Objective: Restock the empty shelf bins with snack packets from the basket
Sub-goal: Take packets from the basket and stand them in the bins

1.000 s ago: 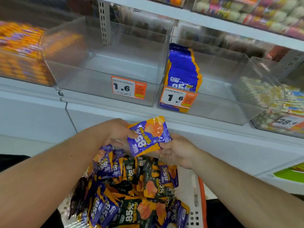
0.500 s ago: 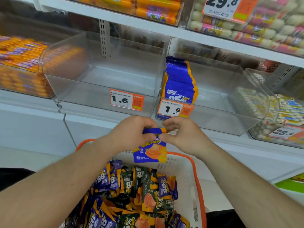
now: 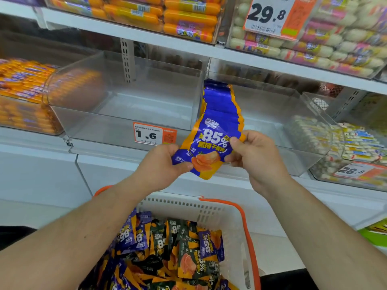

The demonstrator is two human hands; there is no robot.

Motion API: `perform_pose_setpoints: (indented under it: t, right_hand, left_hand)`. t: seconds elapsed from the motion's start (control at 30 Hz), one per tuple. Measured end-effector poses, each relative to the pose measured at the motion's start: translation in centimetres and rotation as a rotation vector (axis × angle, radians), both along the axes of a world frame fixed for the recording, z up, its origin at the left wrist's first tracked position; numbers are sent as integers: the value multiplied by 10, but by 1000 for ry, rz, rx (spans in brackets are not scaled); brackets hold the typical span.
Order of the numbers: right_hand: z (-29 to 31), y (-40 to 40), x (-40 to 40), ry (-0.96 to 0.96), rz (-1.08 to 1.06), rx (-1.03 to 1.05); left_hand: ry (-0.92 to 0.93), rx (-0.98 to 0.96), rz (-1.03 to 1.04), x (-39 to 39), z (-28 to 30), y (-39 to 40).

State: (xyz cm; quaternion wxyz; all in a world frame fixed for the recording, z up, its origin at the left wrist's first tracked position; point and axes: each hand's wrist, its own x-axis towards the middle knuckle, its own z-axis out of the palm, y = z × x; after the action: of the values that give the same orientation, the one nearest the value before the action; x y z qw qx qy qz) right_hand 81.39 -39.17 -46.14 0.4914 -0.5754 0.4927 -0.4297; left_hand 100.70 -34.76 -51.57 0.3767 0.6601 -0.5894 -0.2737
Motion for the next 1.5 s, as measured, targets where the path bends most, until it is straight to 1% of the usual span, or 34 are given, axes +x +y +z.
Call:
perform_pose_setpoints:
  t: [0.07,0.1,0.17,0.23,0.3,0.4,0.6,0.73,1.03,1.23,1.37,1.5]
  right_hand:
    - [2,-1,-2,-30,28,41]
    - [5,-1,-2,-65,20,29]
    - [14,-4,-6,-99,-53,-108]
    - [24,-9,-13,-72,-127,-304]
    - [29,-13,-21,-70,-164,-435]
    - [26,-18,-28,-37,-195,-534]
    - [8,-21,-25,178,-199,-624]
    - [9,-19,-18,306,-210,-636]
    - [8,-20,-10,387,-186,-670]
    - [9,-31,-9,383,-193,-560]
    - [15,-43,-4,468,-141,-467]
    - [24,-50,-4,571,-130,-466]
  left_hand:
    - [-64,-115,47,-1,0,-2]
    - [-59,-168,69,-1,3,-2]
    - [-11,-212,92,-2,8,-4]
    - [25,-206,101,-1,11,-5]
    - [62,-189,116,0,11,-6]
    - [42,-161,109,1,7,-6]
    - [4,-126,75,1,4,-6]
    - [-13,-83,47,2,-1,-6]
    - [-87,-34,-4,5,-8,-3]
    - [-87,-11,-16,5,-9,-3]
    - [-77,6,-33,2,-10,-4]
    - [-77,35,-46,2,-12,-2]
